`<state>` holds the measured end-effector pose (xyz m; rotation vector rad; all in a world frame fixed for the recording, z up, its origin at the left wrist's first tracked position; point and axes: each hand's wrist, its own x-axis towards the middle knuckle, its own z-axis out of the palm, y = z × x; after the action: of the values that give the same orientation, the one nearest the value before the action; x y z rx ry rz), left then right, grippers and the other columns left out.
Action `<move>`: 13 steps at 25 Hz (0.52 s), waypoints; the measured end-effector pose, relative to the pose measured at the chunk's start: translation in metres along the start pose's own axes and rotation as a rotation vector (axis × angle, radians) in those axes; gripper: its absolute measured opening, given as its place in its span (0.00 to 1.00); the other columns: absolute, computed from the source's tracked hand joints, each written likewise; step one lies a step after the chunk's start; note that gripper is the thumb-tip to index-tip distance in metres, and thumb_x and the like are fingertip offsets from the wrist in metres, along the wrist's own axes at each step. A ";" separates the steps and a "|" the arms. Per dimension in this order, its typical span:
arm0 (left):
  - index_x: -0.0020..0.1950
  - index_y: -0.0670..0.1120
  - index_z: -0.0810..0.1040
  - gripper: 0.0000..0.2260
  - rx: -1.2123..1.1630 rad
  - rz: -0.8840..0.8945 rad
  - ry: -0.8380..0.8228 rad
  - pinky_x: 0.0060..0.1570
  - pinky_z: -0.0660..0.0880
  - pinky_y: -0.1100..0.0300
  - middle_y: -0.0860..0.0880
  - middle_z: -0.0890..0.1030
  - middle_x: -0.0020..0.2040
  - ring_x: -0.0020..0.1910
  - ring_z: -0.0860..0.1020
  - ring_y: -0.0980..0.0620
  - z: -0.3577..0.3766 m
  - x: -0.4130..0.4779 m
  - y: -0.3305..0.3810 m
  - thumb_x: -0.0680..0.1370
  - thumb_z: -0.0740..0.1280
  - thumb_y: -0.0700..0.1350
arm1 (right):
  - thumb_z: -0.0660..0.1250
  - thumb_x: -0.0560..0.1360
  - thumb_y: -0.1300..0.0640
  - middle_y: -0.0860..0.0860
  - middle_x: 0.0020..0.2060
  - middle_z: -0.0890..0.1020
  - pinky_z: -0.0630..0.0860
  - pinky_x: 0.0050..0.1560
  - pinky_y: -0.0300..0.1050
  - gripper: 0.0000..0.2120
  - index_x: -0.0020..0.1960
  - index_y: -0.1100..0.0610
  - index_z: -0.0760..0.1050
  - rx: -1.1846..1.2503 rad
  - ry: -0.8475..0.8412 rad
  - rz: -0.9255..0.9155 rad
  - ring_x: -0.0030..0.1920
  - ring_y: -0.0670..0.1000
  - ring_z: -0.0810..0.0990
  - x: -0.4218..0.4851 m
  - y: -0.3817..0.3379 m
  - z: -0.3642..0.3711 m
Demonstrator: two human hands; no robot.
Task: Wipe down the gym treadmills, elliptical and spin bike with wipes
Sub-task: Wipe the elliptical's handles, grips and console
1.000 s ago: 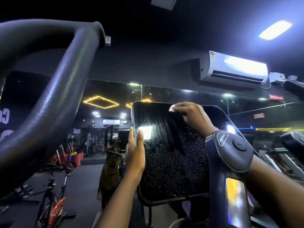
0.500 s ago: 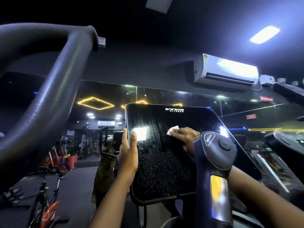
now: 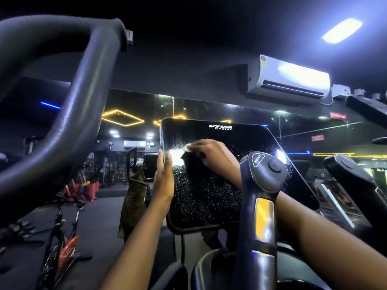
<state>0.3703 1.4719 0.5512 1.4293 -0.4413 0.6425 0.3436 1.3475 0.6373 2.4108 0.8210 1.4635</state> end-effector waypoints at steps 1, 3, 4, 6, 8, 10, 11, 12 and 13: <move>0.78 0.57 0.51 0.24 -0.038 -0.008 -0.007 0.68 0.56 0.55 0.51 0.55 0.78 0.75 0.56 0.50 -0.001 -0.006 0.001 0.82 0.48 0.58 | 0.58 0.78 0.62 0.53 0.64 0.75 0.66 0.61 0.43 0.17 0.67 0.56 0.72 0.078 -0.008 0.054 0.65 0.54 0.70 0.005 -0.011 0.001; 0.78 0.55 0.52 0.24 -0.094 -0.018 -0.011 0.62 0.55 0.62 0.52 0.55 0.78 0.75 0.56 0.53 -0.002 -0.021 -0.001 0.82 0.47 0.57 | 0.58 0.79 0.59 0.53 0.63 0.76 0.70 0.58 0.47 0.17 0.67 0.52 0.72 0.009 0.034 0.001 0.63 0.55 0.71 -0.005 -0.022 0.021; 0.78 0.55 0.53 0.24 -0.091 -0.024 0.006 0.62 0.56 0.64 0.52 0.57 0.78 0.75 0.57 0.53 -0.002 -0.028 -0.003 0.82 0.47 0.57 | 0.59 0.78 0.58 0.54 0.61 0.77 0.74 0.53 0.49 0.17 0.66 0.53 0.73 0.035 0.053 -0.039 0.61 0.56 0.73 -0.012 -0.022 0.030; 0.77 0.55 0.56 0.24 -0.051 -0.042 0.047 0.65 0.59 0.63 0.50 0.60 0.76 0.74 0.61 0.50 -0.001 -0.039 -0.009 0.81 0.47 0.58 | 0.59 0.74 0.57 0.55 0.49 0.82 0.78 0.37 0.46 0.16 0.58 0.56 0.79 0.051 0.023 -0.085 0.48 0.56 0.80 -0.038 -0.036 0.041; 0.76 0.58 0.57 0.25 -0.070 -0.001 0.047 0.70 0.59 0.59 0.49 0.62 0.76 0.74 0.62 0.50 -0.001 -0.047 -0.014 0.79 0.49 0.62 | 0.57 0.73 0.55 0.53 0.40 0.82 0.74 0.25 0.39 0.16 0.49 0.56 0.83 0.082 0.118 -0.179 0.37 0.53 0.80 -0.056 -0.047 0.038; 0.74 0.62 0.59 0.32 -0.158 0.018 0.041 0.73 0.58 0.54 0.52 0.62 0.76 0.73 0.62 0.54 0.000 -0.048 -0.024 0.73 0.52 0.73 | 0.53 0.79 0.52 0.52 0.37 0.81 0.72 0.21 0.40 0.20 0.46 0.56 0.83 0.127 0.135 -0.167 0.33 0.51 0.79 -0.080 -0.058 0.039; 0.74 0.62 0.59 0.33 -0.187 0.017 0.043 0.74 0.56 0.56 0.54 0.61 0.76 0.73 0.60 0.58 -0.001 -0.046 -0.028 0.72 0.53 0.74 | 0.49 0.82 0.51 0.51 0.37 0.81 0.71 0.22 0.42 0.24 0.46 0.55 0.83 0.149 0.144 -0.151 0.33 0.50 0.78 -0.094 -0.060 0.042; 0.74 0.60 0.58 0.30 -0.198 0.019 0.051 0.72 0.53 0.61 0.56 0.58 0.76 0.72 0.57 0.63 0.000 -0.047 -0.028 0.74 0.52 0.71 | 0.47 0.82 0.51 0.50 0.37 0.81 0.70 0.25 0.41 0.26 0.47 0.55 0.83 0.170 0.167 -0.177 0.34 0.49 0.77 -0.106 -0.059 0.045; 0.75 0.57 0.56 0.29 -0.197 0.031 0.057 0.69 0.51 0.66 0.56 0.57 0.76 0.70 0.55 0.66 0.001 -0.048 -0.027 0.76 0.50 0.66 | 0.49 0.82 0.54 0.51 0.38 0.80 0.70 0.29 0.38 0.23 0.47 0.58 0.83 0.198 0.157 -0.219 0.36 0.48 0.75 -0.112 -0.056 0.043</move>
<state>0.3517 1.4641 0.5005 1.2170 -0.4694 0.6454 0.3214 1.3359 0.5069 2.2688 1.2770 1.5635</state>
